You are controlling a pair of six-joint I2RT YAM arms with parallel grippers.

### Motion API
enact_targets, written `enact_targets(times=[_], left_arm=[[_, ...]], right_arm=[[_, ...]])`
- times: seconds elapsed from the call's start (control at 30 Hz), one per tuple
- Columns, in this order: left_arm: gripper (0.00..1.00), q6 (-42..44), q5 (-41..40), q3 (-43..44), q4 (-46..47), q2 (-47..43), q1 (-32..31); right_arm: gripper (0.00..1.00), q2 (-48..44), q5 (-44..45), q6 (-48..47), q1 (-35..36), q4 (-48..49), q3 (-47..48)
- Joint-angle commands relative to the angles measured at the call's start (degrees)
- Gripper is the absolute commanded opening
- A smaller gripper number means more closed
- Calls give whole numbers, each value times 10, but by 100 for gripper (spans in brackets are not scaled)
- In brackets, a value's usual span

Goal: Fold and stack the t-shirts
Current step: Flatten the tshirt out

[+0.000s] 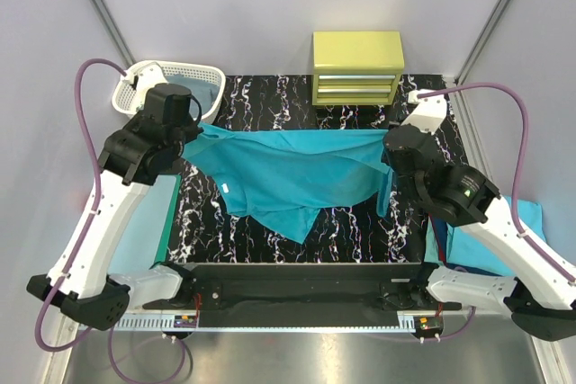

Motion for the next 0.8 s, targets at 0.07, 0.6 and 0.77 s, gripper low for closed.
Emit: enact_targets(times=[0.07,0.6,0.77], left_arm=[[0,2,13,-22,67,-6,4],[0,24,37,-30,83,9,4],[0,28,47,-46,87,18,4]], right_arm=[[0,4,-2,13,-7,26,-1],[57,35,-122,38,-7,21,-18],[54,54,-223,56,-7,39,-87]])
